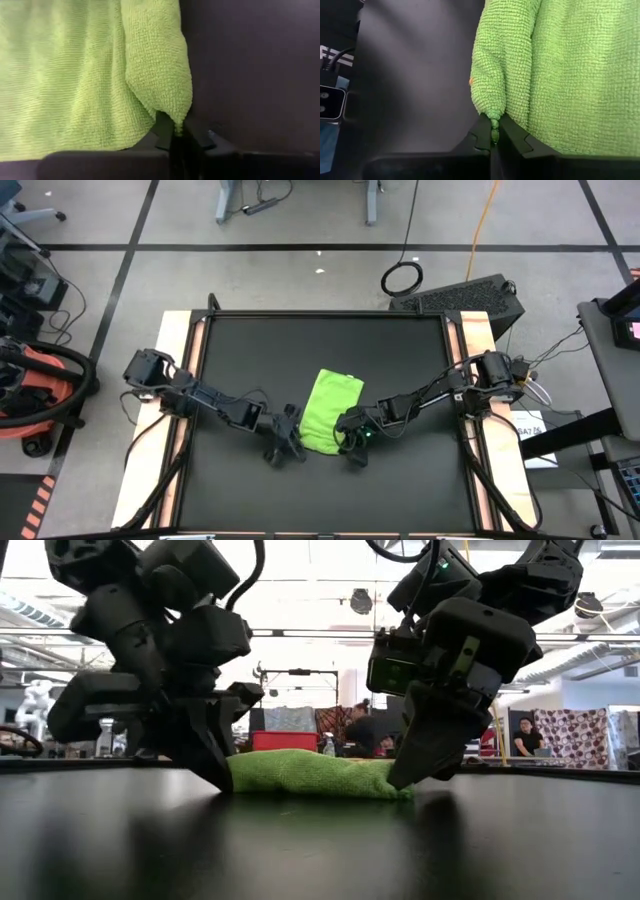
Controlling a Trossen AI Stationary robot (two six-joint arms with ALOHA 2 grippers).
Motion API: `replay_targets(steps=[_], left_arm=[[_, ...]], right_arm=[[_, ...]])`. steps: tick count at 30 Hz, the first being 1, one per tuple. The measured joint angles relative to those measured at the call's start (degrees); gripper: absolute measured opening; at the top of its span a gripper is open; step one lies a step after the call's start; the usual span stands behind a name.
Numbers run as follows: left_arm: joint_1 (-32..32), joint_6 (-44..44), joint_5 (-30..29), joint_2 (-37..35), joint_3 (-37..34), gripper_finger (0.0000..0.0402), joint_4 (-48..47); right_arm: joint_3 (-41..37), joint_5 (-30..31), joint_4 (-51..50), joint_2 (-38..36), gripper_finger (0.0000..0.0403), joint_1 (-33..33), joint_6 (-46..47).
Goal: Roll towel
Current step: Roll the green microfiber cloth
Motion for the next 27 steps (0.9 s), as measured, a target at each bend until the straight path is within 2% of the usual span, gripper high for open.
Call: replay_targets(steps=[4,7,10,14,17,20,23,27], left_arm=[[2.0,-3.0,8.8,0.0,0.0,0.0010,0.2],[3.9,-6.5,18.7,0.2,0.0,0.0010,1.5],[6.4,-10.8,28.9,0.2,-0.1,0.0010,3.7],[9.6,-15.6,39.0,0.2,-0.1,0.0010,5.1],[12.0,-18.1,43.2,0.2,-0.1,0.0010,4.9],[14.0,-20.2,46.3,1.0,-0.1,0.0010,5.7],[15.3,-22.8,48.4,3.1,0.0,0.0010,5.2],[15.9,-25.4,51.3,6.5,0.7,0.0010,5.9]], right_arm=[[0.0,-0.3,-1.3,-0.7,0.0003,0.0,-1.0],[0.0,1.4,-3.2,-2.4,0.0016,0.3,-3.8],[0.0,6.0,-5.9,-5.7,0.0052,1.1,-8.5],[0.0,14.0,-11.5,-10.7,0.0128,2.4,-14.6],[0.0,18.9,-14.7,-14.0,0.0179,3.8,-18.9],[0.0,20.9,-15.2,-15.6,0.0204,5.6,-22.8],[0.0,23.9,-14.2,-15.8,0.0207,8.2,-24.7],[0.0,31.0,-13.2,-15.7,0.0197,11.8,-25.4]])
